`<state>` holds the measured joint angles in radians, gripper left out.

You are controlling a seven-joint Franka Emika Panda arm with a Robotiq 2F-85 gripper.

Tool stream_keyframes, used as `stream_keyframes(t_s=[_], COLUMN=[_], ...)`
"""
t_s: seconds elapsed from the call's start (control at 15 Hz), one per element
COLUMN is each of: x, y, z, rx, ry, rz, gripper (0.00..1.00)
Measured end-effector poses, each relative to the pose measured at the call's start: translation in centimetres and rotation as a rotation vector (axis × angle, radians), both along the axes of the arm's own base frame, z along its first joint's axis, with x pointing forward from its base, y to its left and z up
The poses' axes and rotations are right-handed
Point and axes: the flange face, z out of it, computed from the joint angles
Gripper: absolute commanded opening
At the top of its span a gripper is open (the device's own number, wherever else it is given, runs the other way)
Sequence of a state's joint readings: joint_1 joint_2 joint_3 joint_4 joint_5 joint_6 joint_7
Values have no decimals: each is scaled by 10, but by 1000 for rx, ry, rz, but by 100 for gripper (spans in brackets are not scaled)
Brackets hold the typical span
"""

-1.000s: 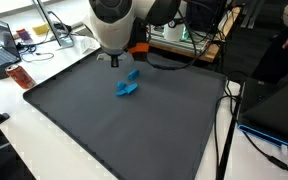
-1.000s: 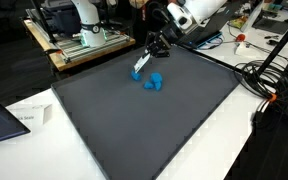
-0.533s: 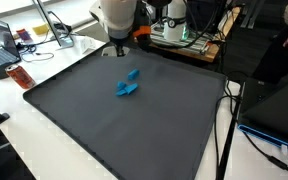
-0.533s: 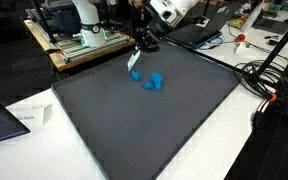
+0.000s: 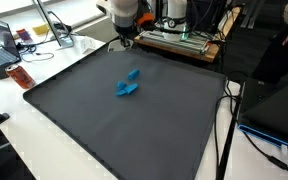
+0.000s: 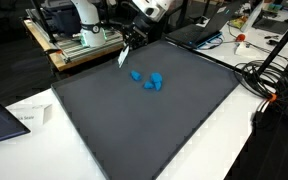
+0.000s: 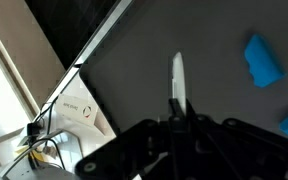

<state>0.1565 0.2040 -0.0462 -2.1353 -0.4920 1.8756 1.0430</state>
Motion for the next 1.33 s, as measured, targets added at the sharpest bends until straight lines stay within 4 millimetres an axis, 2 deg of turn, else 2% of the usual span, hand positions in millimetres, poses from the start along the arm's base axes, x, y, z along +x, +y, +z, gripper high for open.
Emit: stream_keyframes(t_s=[0.27, 0.53, 0.93, 1.13, 1.33], x=[-18, -23, -23, -15, -13], y=[-11, -19, -10, -1, 1], z=[11, 32, 57, 57, 48], rx=[81, 262, 516, 559, 602], ry=[41, 76, 47, -49, -124], rz=[57, 104, 209, 301, 350], gripper=[1, 1, 1, 1, 1])
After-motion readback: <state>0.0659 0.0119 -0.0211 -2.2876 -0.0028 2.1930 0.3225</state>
